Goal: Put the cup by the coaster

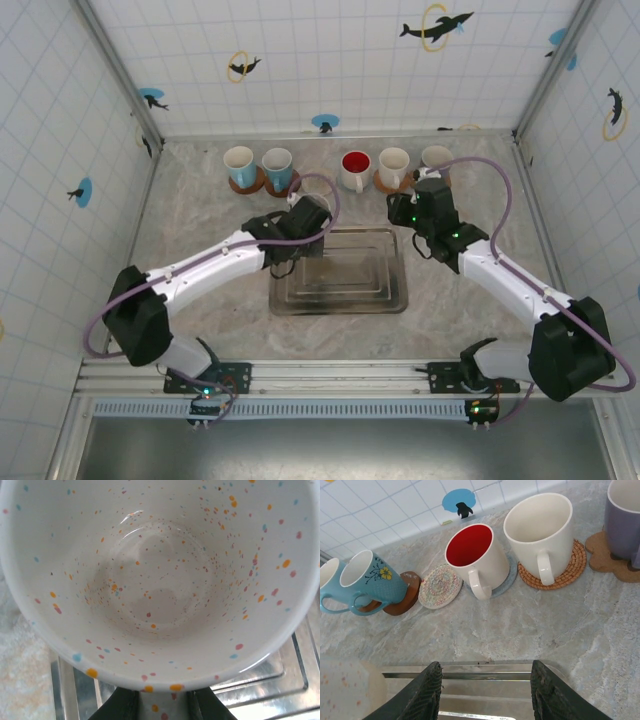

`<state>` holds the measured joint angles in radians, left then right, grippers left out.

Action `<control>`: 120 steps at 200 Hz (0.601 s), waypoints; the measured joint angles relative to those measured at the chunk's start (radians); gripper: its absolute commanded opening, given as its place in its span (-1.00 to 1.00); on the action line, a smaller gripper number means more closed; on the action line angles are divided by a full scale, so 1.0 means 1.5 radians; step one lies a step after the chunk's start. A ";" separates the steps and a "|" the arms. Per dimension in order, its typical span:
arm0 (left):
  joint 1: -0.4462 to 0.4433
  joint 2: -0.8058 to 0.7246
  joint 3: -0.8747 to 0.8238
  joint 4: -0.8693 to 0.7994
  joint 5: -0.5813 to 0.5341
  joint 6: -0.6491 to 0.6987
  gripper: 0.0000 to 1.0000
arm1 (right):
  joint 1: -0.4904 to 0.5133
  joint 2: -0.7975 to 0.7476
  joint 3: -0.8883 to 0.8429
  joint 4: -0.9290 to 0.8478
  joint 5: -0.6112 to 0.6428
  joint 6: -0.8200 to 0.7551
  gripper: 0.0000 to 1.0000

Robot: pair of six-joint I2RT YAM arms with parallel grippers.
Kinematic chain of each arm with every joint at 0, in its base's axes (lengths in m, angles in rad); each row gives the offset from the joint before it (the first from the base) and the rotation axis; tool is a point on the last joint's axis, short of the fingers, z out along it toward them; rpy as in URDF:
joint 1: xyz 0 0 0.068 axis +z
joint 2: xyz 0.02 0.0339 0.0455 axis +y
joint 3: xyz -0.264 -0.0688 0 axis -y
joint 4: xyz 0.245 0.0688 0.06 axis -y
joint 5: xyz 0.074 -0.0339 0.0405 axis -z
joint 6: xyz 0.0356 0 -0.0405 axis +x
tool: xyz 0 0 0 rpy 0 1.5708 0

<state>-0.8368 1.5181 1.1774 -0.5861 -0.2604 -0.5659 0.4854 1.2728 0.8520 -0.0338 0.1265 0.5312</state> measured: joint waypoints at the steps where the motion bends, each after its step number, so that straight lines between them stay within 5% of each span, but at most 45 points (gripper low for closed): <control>1: 0.001 0.001 0.001 0.000 0.001 0.001 -1.00 | 0.000 0.000 0.000 0.000 0.000 0.000 0.00; 120: 0.131 0.222 0.218 0.013 0.065 0.111 -1.00 | -0.022 -0.003 -0.006 0.001 0.000 -0.001 0.00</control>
<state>-0.6403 1.8515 1.5043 -0.5659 -0.1635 -0.3992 0.4530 1.2686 0.8429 -0.0326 0.1268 0.5304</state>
